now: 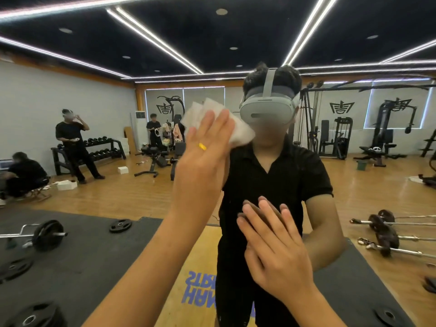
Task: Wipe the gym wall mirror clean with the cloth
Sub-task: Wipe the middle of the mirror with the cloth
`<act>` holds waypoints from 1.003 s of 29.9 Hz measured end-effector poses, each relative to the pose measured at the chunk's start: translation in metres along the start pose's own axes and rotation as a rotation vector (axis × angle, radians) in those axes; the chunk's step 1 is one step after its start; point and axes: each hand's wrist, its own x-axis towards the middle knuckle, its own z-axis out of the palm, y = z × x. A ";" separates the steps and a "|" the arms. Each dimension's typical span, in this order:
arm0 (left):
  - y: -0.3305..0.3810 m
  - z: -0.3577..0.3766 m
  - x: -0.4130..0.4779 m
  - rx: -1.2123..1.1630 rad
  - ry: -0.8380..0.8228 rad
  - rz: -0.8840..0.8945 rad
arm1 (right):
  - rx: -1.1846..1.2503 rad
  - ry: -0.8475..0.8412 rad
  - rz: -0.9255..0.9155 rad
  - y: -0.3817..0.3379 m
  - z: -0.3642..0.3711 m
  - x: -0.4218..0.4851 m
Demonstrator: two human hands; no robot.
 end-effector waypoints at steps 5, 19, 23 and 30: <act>0.006 0.001 -0.005 -0.075 0.024 -0.065 | -0.021 -0.001 -0.008 0.002 0.002 -0.002; -0.007 0.002 0.077 -0.226 0.130 -0.157 | -0.016 0.036 -0.002 0.001 0.004 -0.001; -0.005 0.002 0.038 -0.206 0.075 -0.140 | -0.011 0.048 -0.014 0.002 0.004 -0.001; 0.000 0.000 -0.035 -0.120 0.012 -0.074 | -0.019 0.048 -0.001 0.001 0.005 -0.001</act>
